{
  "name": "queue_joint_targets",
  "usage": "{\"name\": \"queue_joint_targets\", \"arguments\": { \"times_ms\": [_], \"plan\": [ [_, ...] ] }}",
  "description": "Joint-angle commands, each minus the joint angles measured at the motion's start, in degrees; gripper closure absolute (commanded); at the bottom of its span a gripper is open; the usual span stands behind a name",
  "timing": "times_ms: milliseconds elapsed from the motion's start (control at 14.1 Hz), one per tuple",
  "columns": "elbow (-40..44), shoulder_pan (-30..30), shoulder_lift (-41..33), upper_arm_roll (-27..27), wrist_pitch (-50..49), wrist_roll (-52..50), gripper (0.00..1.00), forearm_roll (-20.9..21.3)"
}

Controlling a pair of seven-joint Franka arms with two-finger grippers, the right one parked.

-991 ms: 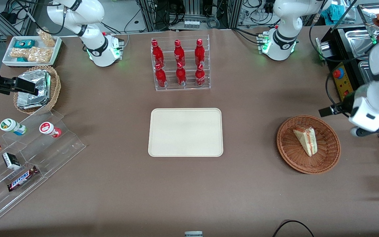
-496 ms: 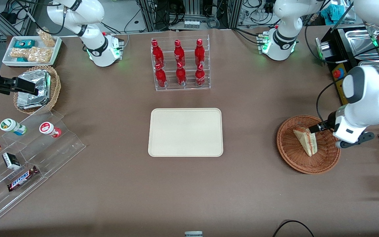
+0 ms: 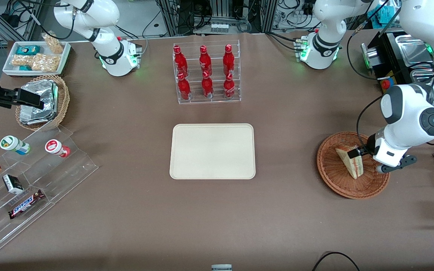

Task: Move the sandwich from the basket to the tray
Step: 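Lower the open left gripper around the triangular sandwich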

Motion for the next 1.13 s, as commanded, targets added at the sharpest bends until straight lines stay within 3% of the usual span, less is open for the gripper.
{"name": "queue_joint_targets", "arguments": {
  "times_ms": [0, 425, 496, 566, 708, 850, 920, 1062],
  "plan": [
    [-1.2, 0.7, 1.9, -0.5, 4.6, -0.5, 0.00, -0.4],
    [-5.0, 0.8, 6.9, -0.4, 14.5, -0.8, 0.00, -0.4],
    [-5.8, 0.8, 7.3, -0.4, 15.9, -0.8, 0.04, -0.4],
    [-5.9, 0.8, 7.6, -0.3, 16.2, -0.7, 0.17, -0.4],
    [-5.9, 2.2, 7.3, -0.2, 15.6, 0.0, 0.52, -0.3],
    [-5.5, 2.6, 6.9, -0.2, 13.7, 1.1, 0.77, -0.2],
    [-5.0, 2.6, 6.4, -0.2, 11.9, 1.2, 0.87, -0.2],
    [-3.0, 2.4, 3.9, -0.2, 5.1, 1.2, 0.91, -0.2]
  ]
}}
